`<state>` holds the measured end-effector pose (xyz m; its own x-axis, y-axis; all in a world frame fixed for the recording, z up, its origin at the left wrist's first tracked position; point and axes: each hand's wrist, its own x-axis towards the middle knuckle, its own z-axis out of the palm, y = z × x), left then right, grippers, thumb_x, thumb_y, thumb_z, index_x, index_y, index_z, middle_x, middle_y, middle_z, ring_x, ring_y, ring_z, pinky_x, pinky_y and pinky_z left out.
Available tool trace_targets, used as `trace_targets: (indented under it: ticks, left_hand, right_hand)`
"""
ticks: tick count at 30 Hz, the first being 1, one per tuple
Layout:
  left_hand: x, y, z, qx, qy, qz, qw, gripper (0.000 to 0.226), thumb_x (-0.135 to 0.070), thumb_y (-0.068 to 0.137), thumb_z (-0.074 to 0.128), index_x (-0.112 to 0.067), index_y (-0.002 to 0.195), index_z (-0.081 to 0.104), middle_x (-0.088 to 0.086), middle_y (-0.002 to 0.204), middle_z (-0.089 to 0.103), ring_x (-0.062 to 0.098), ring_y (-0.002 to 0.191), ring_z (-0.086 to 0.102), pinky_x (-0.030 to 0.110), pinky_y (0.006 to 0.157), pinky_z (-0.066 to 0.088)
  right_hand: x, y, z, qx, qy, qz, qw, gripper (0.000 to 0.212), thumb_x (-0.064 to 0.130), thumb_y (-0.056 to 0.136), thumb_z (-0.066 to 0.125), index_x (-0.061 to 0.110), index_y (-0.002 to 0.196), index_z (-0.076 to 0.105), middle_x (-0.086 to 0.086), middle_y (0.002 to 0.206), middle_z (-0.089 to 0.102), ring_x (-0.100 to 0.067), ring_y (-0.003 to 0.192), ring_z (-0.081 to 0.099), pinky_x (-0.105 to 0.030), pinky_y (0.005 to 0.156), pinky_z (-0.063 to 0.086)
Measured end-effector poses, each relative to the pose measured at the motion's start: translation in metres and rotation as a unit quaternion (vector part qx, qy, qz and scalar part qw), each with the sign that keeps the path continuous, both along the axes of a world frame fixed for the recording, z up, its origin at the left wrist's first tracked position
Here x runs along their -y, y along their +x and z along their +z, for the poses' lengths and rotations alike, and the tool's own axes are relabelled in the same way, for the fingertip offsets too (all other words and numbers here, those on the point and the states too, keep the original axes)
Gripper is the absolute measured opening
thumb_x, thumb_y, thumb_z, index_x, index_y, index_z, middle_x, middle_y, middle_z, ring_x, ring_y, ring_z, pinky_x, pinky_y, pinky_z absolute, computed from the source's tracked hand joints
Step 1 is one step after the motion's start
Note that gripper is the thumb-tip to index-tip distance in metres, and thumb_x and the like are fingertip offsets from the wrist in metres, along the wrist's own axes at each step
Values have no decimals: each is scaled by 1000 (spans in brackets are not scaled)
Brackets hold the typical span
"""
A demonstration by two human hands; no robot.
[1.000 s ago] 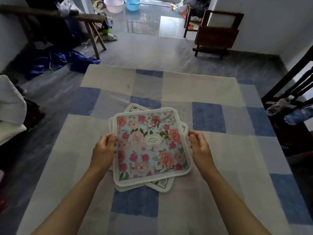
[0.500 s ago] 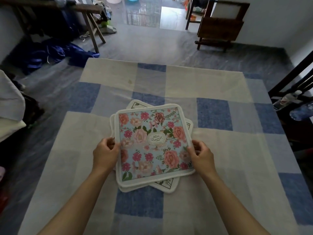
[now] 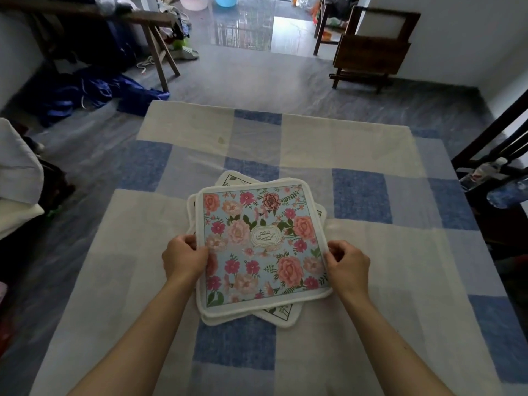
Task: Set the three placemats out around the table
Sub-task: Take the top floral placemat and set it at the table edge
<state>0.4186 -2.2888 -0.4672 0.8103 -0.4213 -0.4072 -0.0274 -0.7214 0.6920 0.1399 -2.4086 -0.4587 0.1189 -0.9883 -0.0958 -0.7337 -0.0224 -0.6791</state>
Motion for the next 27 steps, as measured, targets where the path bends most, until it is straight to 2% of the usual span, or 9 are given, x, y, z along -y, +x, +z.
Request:
trace_targets:
  ticks: [3,8,10,13,15,18,22,25,27]
  left_hand:
    - [0,2,-1,0,1,1,1000,25,-18,84,75,-15,106,65,4,97,68,20,83,64,37,79,57]
    - [-1,-10,3,58,55,-76,994,43,-19,75,81,-11,111,57,9,107,59,23,93,59,35,79,54]
    - [-3,-18,7,71,64,-80,992,46,-17,74,80,-10,111,54,11,106,59,25,94,60,37,79,55]
    - [-4,-23,14,15,49,-33,998,50,-13,72,80,-9,114,54,9,105,62,26,92,62,39,80,56]
    - [-6,-25,18,-13,31,-24,999,44,-10,72,80,-9,112,61,9,102,66,25,89,63,38,82,56]
    - [-15,-31,24,22,-2,-68,997,16,-13,80,75,-10,96,71,7,93,72,25,84,68,40,81,58]
    - [-30,-39,39,97,-40,-113,988,11,-18,87,70,-8,91,74,6,87,74,18,73,65,28,68,52]
    - [-44,-40,53,111,-63,-132,983,10,-18,87,71,-10,92,74,3,86,72,11,66,62,17,58,45]
    - [-54,-40,63,114,-84,-141,980,8,-18,87,72,-12,91,75,1,84,72,3,64,60,13,55,41]
  right_hand:
    - [2,-2,2,2,5,4,1000,9,15,89,72,12,97,75,7,83,68,1,71,62,-7,63,45]
    - [-6,-6,6,-11,11,18,1000,8,15,89,71,10,95,71,-2,89,70,-14,80,67,-30,75,60]
    - [-13,-8,8,-10,14,16,1000,8,15,89,71,10,95,69,-2,90,70,-14,80,67,-29,75,59]
    - [-23,-15,11,-12,11,3,1000,6,13,89,71,10,94,68,-2,88,69,-14,78,66,-24,71,55]
    - [-29,-20,13,-17,10,-12,1000,6,12,89,71,9,94,68,-1,87,68,-12,76,64,-18,67,51]
    - [-38,-29,19,-18,16,-26,999,9,11,89,71,7,97,69,-1,87,67,-13,76,64,-18,68,51]
    - [-52,-36,30,-21,3,-25,999,10,10,88,71,6,97,70,1,85,67,-13,75,63,-17,68,49]
    - [-65,-42,42,-18,-13,-29,999,9,11,88,72,7,95,71,3,82,65,-10,71,61,-8,61,42]
    - [-75,-48,51,-13,-23,-36,999,9,11,87,72,7,95,71,3,81,66,-10,71,62,-10,62,43]
